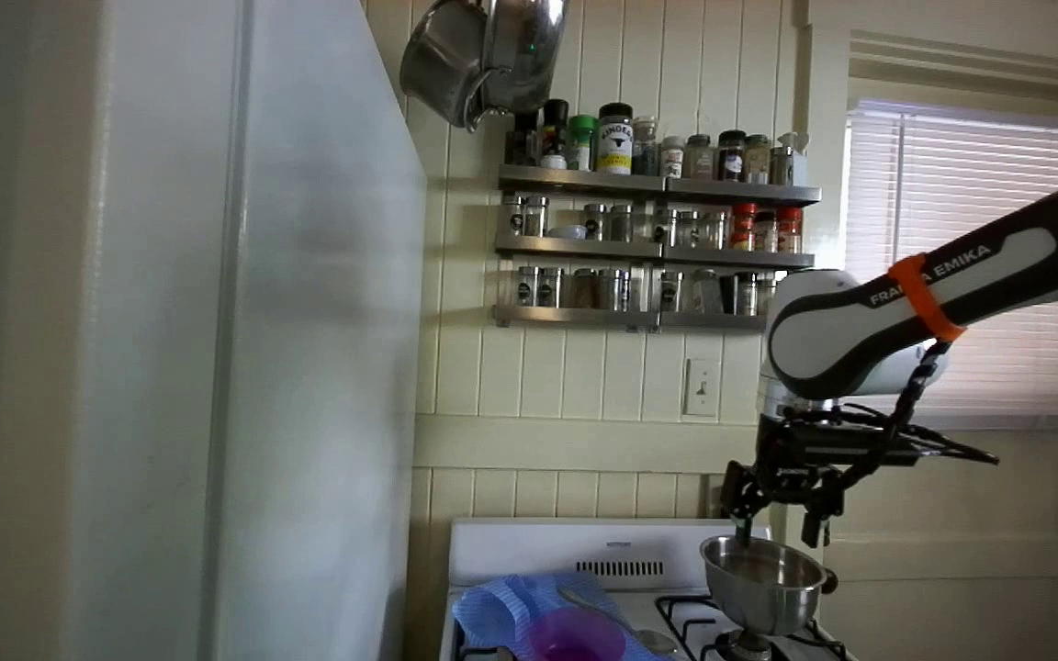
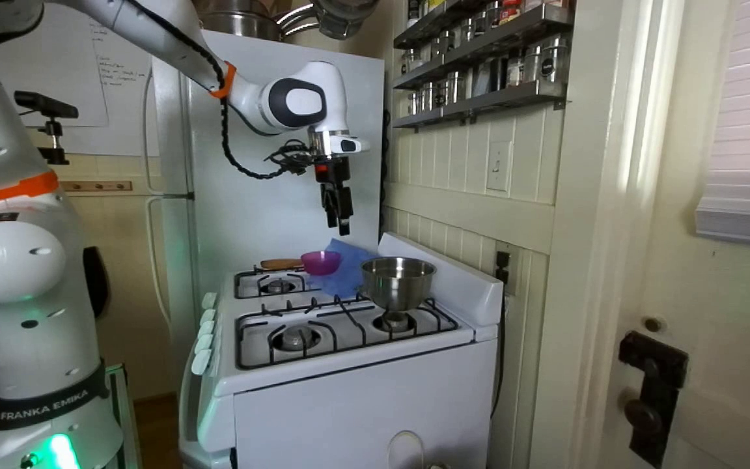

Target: Pick up the pink bowl and spoon, then put them inside the silver bowl

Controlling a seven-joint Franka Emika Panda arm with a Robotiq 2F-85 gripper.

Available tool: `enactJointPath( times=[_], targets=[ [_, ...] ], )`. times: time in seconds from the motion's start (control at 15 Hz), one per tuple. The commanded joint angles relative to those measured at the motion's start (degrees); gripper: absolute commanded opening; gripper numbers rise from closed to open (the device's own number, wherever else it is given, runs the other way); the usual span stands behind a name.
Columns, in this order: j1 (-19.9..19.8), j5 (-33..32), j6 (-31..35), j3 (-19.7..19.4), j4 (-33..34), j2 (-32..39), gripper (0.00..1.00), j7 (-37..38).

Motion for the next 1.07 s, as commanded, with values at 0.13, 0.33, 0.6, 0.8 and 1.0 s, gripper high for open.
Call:
enactJointPath(
  times=[0.13,0.33,0.6,0.8,1.0],
  targets=[
    [4.8,1.0,-0.8,4.1,7.4,8.0,1.00,0.2],
    [6.3,1.4,-1.3,4.2,10.2,12.4,1.00,-3.3],
    [7.3,2.4,-2.2,4.2,13.4,17.6,1.00,-8.9],
    [7.4,0.8,-0.5,4.0,12.1,17.1,1.00,-8.4],
    [7.5,1.1,-0.6,4.0,13.4,18.5,1.00,-10.4]
  ],
)
